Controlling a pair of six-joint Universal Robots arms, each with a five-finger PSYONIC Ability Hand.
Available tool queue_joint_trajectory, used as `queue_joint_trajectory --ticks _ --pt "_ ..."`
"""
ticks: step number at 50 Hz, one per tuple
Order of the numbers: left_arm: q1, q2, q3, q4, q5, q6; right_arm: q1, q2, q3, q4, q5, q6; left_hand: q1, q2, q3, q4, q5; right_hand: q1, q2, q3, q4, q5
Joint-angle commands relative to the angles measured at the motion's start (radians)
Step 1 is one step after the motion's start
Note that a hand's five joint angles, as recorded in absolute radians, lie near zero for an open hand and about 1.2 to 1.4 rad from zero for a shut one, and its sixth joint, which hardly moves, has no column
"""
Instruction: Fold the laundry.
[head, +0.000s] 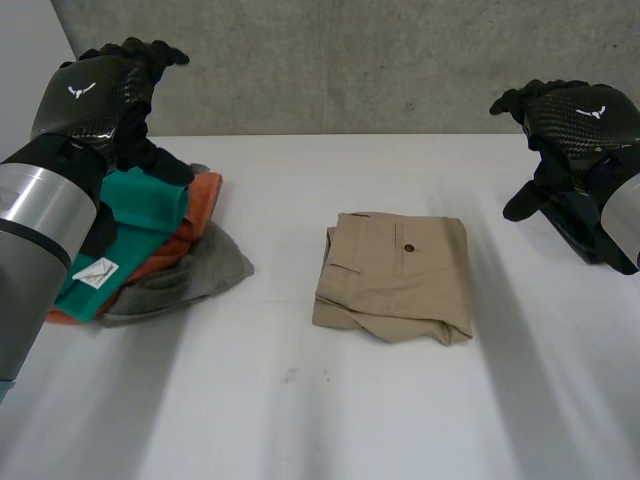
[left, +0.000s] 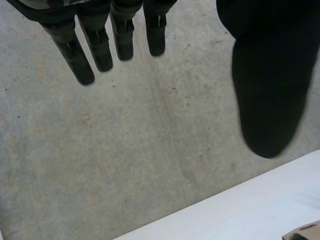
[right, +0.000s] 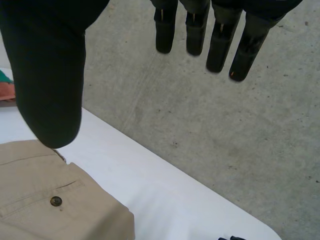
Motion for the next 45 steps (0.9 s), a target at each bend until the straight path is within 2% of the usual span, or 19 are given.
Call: queue_joint_trajectory --ticks 1,10,14,22,27,38,45 --pt "0.001 0.002 -0.003 -0.001 0.000 0.000 0.000 0.001 -0.002 0.000 0.002 -0.015 -0.108 -0.110 -0.109 -0.113 -0.145 -0.054 -0.089 -0.091 -0.094 -0.143" --pt "0.000 -0.002 0.002 0.002 0.002 0.002 0.003 0.006 0.012 0.010 0.004 -0.056 -0.108 -0.110 -0.109 -0.113 -0.145 -0.054 -0.089 -0.091 -0.094 -0.143" --pt "-0.009 -0.004 0.020 0.005 0.040 0.009 0.029 0.035 0.043 0.032 -0.001 -0.067 -0.108 -0.110 -0.109 -0.113 -0.145 -0.054 -0.089 -0.091 -0.094 -0.143" --pt "-0.020 -0.053 0.057 0.012 0.394 0.066 0.152 0.193 0.122 -0.016 0.005 -0.056 -0.108 -0.110 -0.109 -0.113 -0.145 -0.054 -0.089 -0.091 -0.094 -0.143" --pt "-0.029 -0.079 0.054 0.015 0.515 0.066 0.202 0.282 0.190 -0.198 0.028 -0.052 -0.108 -0.110 -0.109 -0.113 -0.145 -0.054 -0.089 -0.091 -0.094 -0.143" --pt "-0.075 -0.157 0.069 0.020 0.538 0.071 0.257 0.447 0.201 -0.411 0.114 -0.067 -0.108 -0.110 -0.109 -0.113 -0.145 -0.054 -0.089 -0.091 -0.094 -0.143" --pt "-0.097 -0.192 0.100 0.023 0.535 0.069 0.262 0.515 0.179 -0.499 0.119 -0.093 -0.108 -0.110 -0.109 -0.113 -0.145 -0.054 -0.089 -0.091 -0.094 -0.143"
